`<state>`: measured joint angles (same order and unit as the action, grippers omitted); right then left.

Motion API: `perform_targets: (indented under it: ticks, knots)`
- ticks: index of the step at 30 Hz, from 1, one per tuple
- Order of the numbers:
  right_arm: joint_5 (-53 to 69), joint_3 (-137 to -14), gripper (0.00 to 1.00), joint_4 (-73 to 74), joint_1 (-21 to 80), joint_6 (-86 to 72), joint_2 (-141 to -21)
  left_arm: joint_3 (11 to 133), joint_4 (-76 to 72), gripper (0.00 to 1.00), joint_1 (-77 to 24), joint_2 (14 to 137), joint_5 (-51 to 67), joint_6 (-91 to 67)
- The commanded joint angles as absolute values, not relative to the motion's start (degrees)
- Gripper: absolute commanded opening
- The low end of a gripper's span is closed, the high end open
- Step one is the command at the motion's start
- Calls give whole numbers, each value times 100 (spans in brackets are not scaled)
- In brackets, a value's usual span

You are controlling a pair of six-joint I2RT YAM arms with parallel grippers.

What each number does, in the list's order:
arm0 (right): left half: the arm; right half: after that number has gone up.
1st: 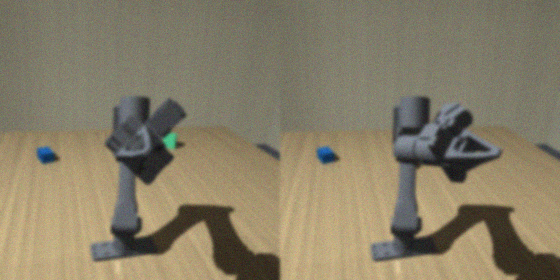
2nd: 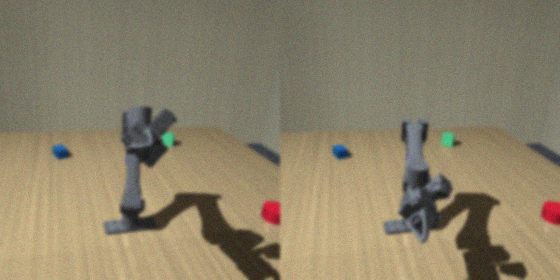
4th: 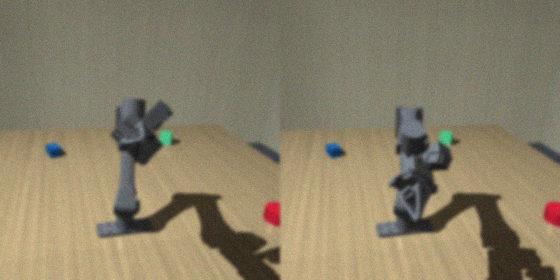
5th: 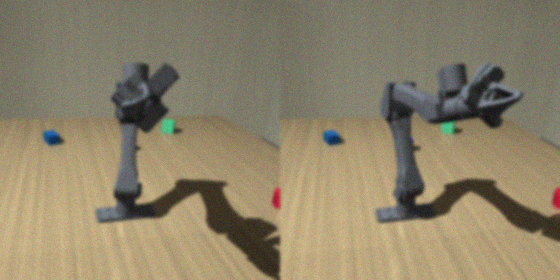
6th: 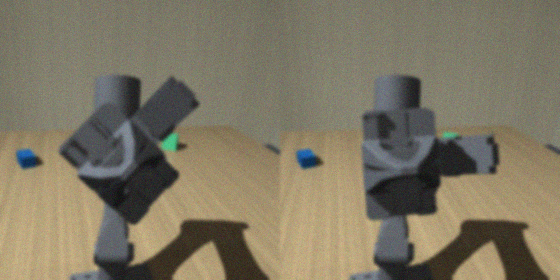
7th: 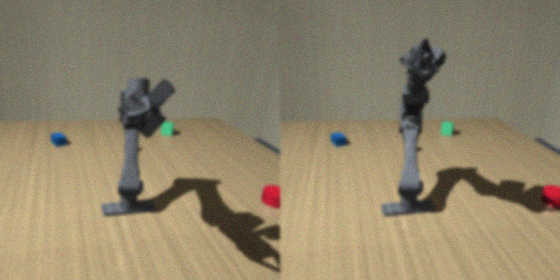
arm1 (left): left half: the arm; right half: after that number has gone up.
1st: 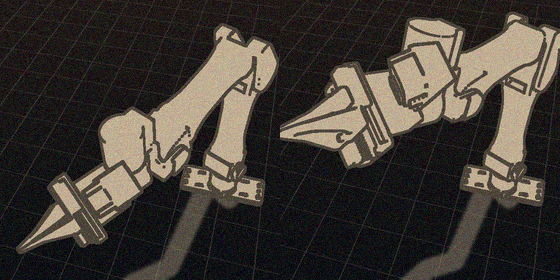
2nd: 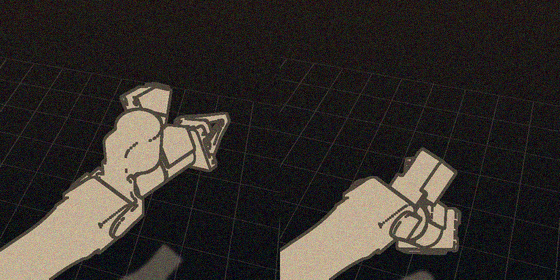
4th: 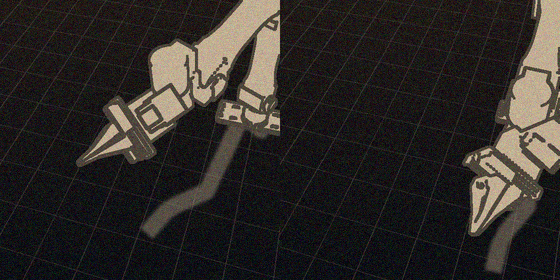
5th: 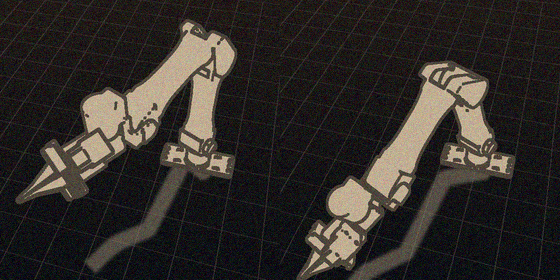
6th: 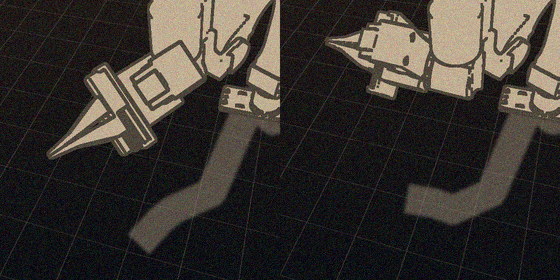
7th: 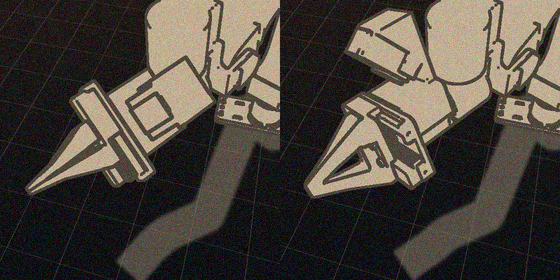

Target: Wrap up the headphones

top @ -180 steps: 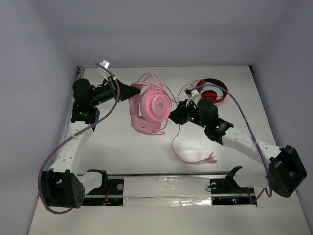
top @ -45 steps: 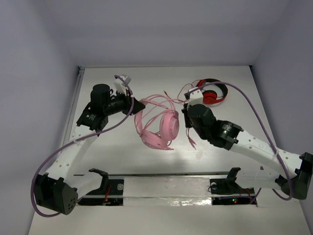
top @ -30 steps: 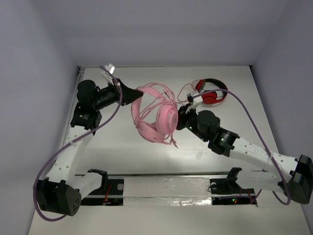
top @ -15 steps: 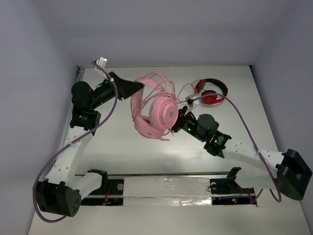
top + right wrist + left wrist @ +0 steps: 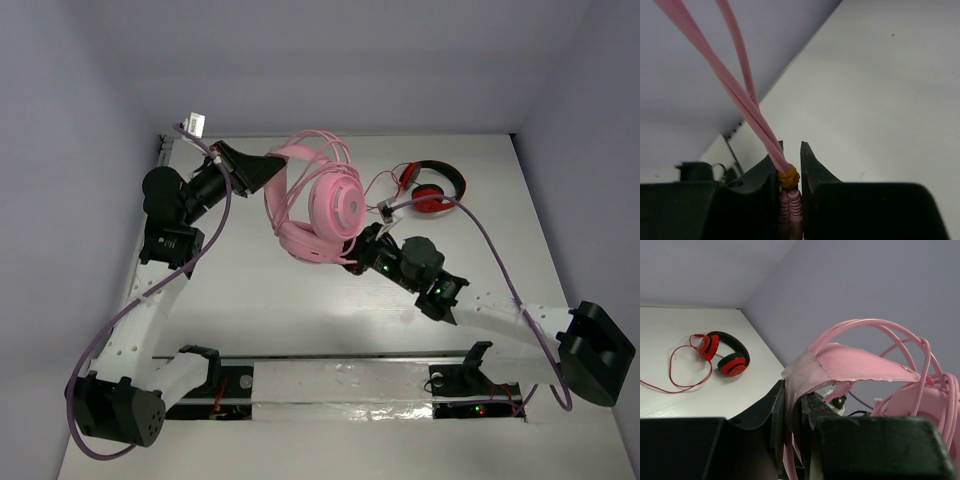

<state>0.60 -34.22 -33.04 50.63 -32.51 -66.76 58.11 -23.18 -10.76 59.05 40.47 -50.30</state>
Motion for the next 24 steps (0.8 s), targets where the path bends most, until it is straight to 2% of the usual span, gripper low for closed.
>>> perform_targets:
  ticks: [1,7,11,18,24]
  knots:
    - [-149,-3366,4,-3516,5054,-3331,-6838,5907,-2891,0,-1055,5634,3411,-5651]
    - [-421,-3314,0,-3551,5054,-3436,-6961,5539,-2769,0,-1055,5555,2428,-5686]
    - [-361,-3401,0,-3787,5054,-3621,-7328,4906,-3004,0,-1055,5537,1286,-6089]
    - [-195,-3629,4,-5507,5387,-4560,-8637,3930,-3972,0,-1230,5950,204,-6513]
    - [-439,-4086,7,-6002,5888,-5659,-9193,3858,-3938,0,-1371,6240,-790,-6161]
